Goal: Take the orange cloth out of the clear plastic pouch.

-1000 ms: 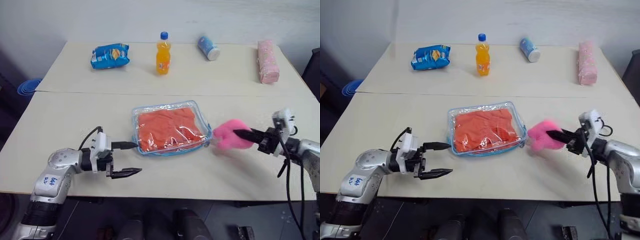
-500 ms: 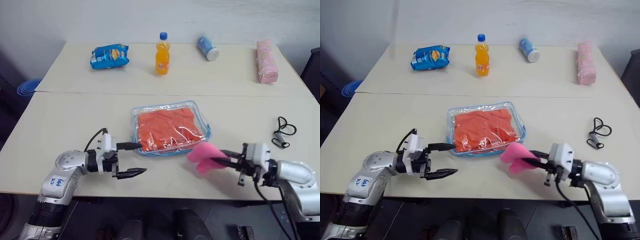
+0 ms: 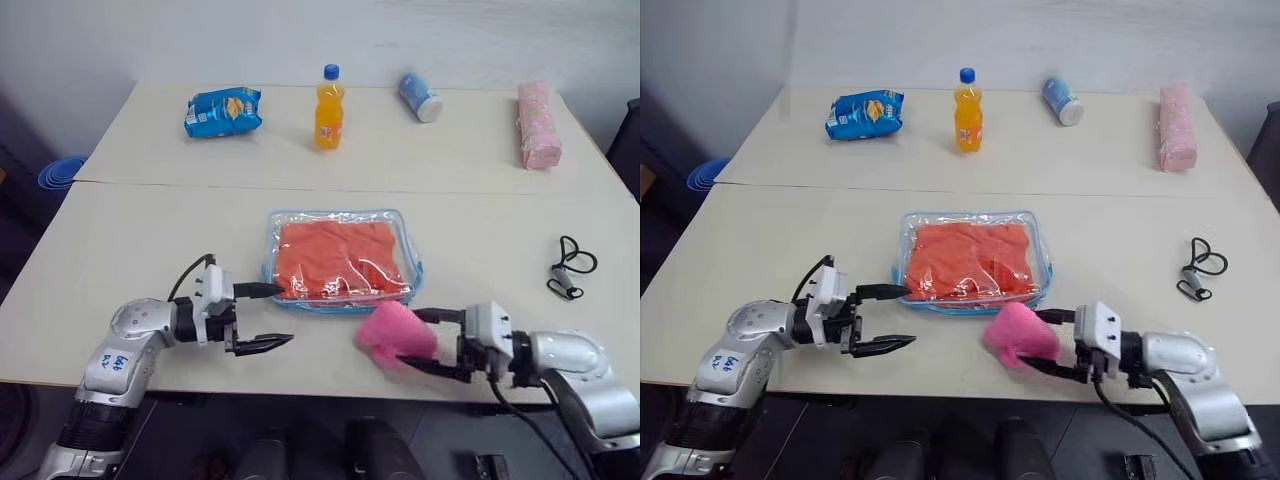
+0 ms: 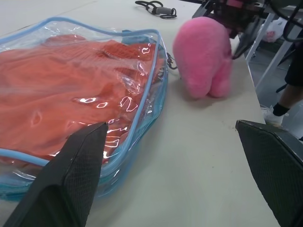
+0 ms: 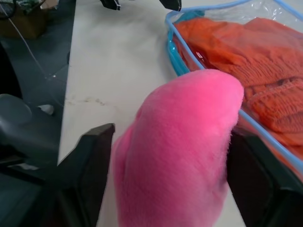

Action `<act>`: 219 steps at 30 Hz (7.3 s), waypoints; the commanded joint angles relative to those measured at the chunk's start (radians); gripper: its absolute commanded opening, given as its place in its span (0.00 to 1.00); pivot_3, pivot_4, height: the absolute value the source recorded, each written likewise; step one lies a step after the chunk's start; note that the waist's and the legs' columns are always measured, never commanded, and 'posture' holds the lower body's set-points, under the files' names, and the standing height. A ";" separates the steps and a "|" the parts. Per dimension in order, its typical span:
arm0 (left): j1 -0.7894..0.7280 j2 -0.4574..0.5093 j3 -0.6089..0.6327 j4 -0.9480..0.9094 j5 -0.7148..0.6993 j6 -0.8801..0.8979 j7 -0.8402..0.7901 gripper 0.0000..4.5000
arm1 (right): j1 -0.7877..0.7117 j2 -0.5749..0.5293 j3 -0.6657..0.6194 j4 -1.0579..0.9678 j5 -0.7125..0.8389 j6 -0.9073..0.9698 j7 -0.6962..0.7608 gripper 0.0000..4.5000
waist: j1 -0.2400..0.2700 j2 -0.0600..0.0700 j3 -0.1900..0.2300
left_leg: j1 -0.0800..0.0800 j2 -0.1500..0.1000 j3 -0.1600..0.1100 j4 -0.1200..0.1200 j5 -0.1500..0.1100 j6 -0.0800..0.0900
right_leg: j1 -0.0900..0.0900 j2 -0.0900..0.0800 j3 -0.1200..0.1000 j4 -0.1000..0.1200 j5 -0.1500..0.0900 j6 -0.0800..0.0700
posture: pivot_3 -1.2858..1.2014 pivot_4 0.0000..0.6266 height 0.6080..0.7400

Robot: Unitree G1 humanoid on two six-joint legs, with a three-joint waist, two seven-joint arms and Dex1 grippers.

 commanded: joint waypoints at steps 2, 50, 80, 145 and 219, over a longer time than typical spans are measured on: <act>0.012 0.024 0.032 0.003 0.000 -0.030 -0.013 1.00 | 0.089 -0.095 -0.172 -0.054 0.127 0.031 0.110 1.00 | 0.002 0.000 0.000 | 0.000 0.000 0.000 0.000 0.000 0.001 | 0.001 0.000 0.000 -0.001 0.000 0.000 | 0.52 0.24 1.00; -0.298 -0.275 -0.365 0.161 0.233 -0.227 -0.033 1.00 | -0.758 0.169 0.235 0.947 -0.476 -0.501 -0.065 0.01 | -0.008 0.001 0.002 | 0.002 0.000 0.002 0.004 0.003 -0.004 | 0.001 0.001 0.000 0.005 0.000 0.000 | 0.52 0.24 1.00; -0.306 -0.273 -0.332 0.288 0.296 -0.350 -0.042 0.03 | -0.603 0.086 0.217 0.758 -0.423 -0.457 -0.044 0.00 | -0.010 0.001 0.002 | 0.003 0.001 0.002 0.003 0.003 -0.005 | 0.001 0.001 0.000 0.005 0.000 0.000 | 0.52 0.24 1.00; -0.619 -0.187 -0.245 0.721 0.446 -0.674 -0.073 0.96 | 0.284 0.049 -0.122 -0.179 -0.046 -0.140 -0.137 1.00 | 0.016 -0.002 0.004 | 0.000 0.000 0.003 0.002 0.000 -0.001 | 0.000 0.003 0.001 0.002 0.001 0.001 | 0.52 0.24 1.00; -0.554 -0.331 -0.137 0.360 0.185 0.140 0.013 0.00 | -0.442 0.350 0.249 0.105 -0.443 0.361 -0.615 0.20 | 0.016 -0.002 0.003 | -0.016 -0.001 0.001 0.017 0.002 -0.004 | -0.017 0.002 0.001 0.016 0.001 0.001 | 0.52 0.24 1.00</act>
